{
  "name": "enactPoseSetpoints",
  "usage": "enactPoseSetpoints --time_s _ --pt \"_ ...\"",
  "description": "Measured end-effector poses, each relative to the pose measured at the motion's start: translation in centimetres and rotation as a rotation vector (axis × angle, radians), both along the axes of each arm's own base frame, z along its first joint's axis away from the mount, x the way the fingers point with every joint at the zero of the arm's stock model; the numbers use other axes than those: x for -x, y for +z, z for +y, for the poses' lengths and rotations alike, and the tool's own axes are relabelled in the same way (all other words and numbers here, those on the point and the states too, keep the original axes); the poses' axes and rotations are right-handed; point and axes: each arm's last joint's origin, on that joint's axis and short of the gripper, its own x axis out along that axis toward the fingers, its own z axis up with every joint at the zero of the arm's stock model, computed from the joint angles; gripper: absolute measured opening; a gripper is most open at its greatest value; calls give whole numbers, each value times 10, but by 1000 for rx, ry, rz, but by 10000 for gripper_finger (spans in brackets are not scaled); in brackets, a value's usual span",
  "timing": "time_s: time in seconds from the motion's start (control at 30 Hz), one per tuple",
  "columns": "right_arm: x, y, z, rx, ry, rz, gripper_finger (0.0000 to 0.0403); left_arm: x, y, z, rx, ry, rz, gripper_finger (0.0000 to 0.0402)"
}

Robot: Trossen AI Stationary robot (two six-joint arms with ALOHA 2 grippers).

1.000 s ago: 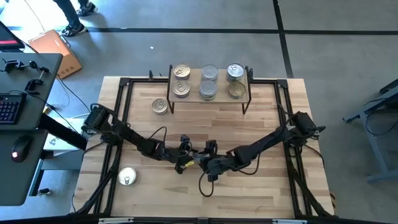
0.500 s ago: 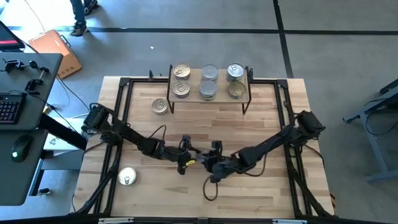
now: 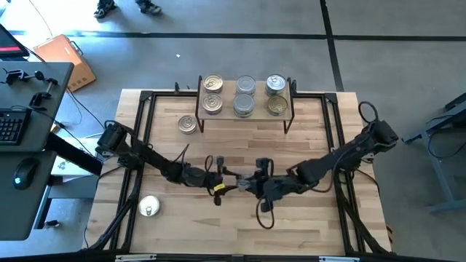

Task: Stack canned seafood by type on shelf
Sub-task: Stack the green with blue patterned can on top of the green with blue patterned tuna can

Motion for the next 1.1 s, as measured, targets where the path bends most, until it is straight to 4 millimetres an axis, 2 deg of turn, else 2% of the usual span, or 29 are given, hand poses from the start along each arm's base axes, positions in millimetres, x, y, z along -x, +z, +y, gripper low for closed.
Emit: enactPoseSetpoints --time_s 0.2,0.3,0.4,0.5,0.73,0.87,1.1 --pt "-10 -7 -1 -101 34 16 120 4 -11 -1 -66 -18 69 175" --pt "-12 -13 3 -150 58 40 120 2 -4 -2 -76 -24 32 175" --pt "-10 -13 8 -180 78 51 120 3 -6 -2 -97 -11 43 182" --pt "0 -9 15 -148 78 60 120 3 -6 1 -135 51 49 193" --pt "37 23 19 6 -24 -19 120 6 -13 3 -128 138 111 207" --pt "55 38 1 198 -146 -41 120 6 -13 3 -82 133 119 207" --pt "67 56 -65 326 -303 70 120 6 -13 1 -36 77 122 206"
